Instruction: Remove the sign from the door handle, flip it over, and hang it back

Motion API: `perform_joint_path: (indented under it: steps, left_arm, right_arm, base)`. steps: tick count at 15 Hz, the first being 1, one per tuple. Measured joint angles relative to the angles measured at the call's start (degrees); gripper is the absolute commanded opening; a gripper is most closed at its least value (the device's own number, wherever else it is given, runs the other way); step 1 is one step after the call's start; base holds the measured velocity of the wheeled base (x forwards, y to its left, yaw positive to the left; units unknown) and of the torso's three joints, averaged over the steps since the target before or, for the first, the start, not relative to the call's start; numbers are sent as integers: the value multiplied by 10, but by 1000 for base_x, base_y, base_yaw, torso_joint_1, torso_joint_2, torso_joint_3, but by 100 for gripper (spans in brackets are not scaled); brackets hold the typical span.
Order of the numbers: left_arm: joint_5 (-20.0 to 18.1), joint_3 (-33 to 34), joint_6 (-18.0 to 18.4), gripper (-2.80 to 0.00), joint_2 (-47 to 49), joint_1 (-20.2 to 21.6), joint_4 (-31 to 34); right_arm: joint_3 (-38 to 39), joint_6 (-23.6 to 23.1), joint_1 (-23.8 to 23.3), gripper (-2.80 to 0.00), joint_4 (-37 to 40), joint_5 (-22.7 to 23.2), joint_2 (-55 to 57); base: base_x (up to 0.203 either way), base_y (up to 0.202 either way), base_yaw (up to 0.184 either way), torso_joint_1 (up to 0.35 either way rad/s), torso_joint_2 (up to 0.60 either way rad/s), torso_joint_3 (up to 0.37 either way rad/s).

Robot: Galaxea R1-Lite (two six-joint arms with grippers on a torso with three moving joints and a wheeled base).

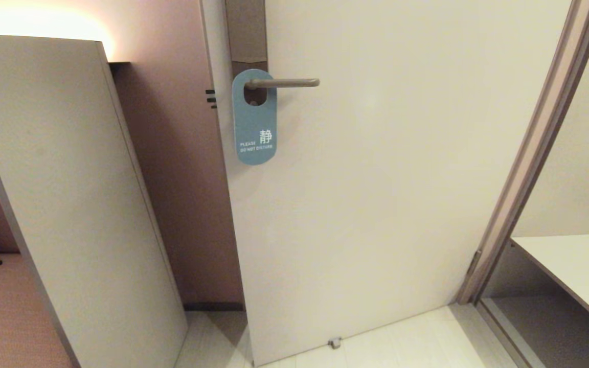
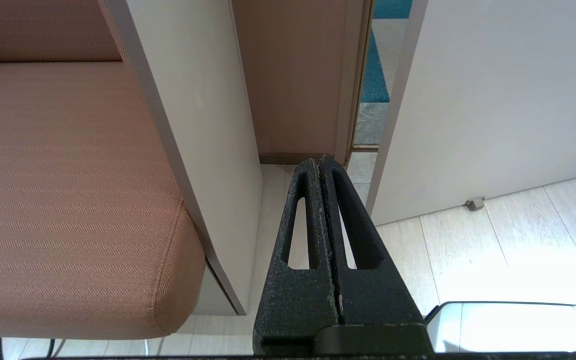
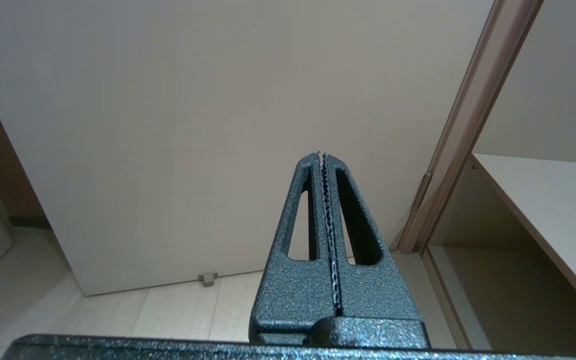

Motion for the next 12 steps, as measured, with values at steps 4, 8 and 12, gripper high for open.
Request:
perform_joint_path:
  steps: [4, 8, 12]
  left_arm:
    - [0, 0, 0, -280, 0, 0, 0]
    - [0, 0, 0, -280, 0, 0, 0]
    - [0, 0, 0, -280, 0, 0, 0]
  right_arm:
    - [0, 0, 0, -280, 0, 0, 0]
    - [0, 0, 0, -280, 0, 0, 0]
    - [0, 0, 0, -280, 0, 0, 0]
  base:
    - [0, 0, 0, 0, 0, 0]
    - [0, 0, 0, 0, 0, 0]
    - [0, 0, 0, 0, 0, 0]
